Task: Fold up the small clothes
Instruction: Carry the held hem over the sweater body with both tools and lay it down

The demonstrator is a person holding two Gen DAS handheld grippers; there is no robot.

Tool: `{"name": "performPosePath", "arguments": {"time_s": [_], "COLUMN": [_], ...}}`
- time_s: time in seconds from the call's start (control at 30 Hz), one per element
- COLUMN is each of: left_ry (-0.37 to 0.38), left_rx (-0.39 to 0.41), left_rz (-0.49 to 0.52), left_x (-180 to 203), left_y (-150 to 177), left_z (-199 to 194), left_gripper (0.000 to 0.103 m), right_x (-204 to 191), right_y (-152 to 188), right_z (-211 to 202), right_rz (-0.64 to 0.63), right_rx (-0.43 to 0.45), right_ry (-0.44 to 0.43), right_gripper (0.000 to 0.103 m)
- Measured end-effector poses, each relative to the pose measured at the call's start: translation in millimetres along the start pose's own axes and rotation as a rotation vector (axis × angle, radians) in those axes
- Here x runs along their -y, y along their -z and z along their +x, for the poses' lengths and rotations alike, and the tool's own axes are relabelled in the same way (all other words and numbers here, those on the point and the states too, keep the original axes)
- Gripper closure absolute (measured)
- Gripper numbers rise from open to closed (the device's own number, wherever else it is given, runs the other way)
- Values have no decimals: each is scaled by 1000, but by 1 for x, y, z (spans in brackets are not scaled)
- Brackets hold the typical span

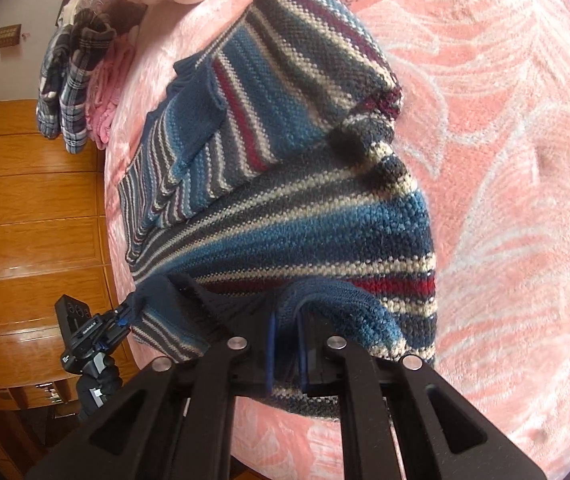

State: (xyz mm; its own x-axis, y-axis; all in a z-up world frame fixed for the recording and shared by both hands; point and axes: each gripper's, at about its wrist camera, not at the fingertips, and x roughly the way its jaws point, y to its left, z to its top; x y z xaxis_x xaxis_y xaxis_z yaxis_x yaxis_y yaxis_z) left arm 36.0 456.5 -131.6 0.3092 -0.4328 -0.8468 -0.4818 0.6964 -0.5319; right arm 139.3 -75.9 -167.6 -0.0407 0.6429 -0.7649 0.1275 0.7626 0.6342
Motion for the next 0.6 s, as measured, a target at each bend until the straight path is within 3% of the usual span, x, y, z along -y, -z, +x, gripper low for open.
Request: {"name": "performPosePath", "arguments": {"time_s": [0.27,0.37,0.47,0.6], "left_ry": [112,91,77,-34], "left_rx": [-13,34,88,152], "left_rz": [-98,-98,-134,21], "left_x": [-18,-26,-39,-20], "left_y": [-16,-17,-22,-25], "left_z": [-9,-22,-39,-53], "left_gripper": [74,60,59,58], "right_x": [9,9,7,-5], "right_y": [-12,-13,-14,-16], "right_z": [9,10,8,-1], "right_rz": [9,12,17,1], "right_rx": [-23,-28,-29,-14], "right_ry": [-6,-6,1,10], "right_gripper": [90,89,88,85]}}
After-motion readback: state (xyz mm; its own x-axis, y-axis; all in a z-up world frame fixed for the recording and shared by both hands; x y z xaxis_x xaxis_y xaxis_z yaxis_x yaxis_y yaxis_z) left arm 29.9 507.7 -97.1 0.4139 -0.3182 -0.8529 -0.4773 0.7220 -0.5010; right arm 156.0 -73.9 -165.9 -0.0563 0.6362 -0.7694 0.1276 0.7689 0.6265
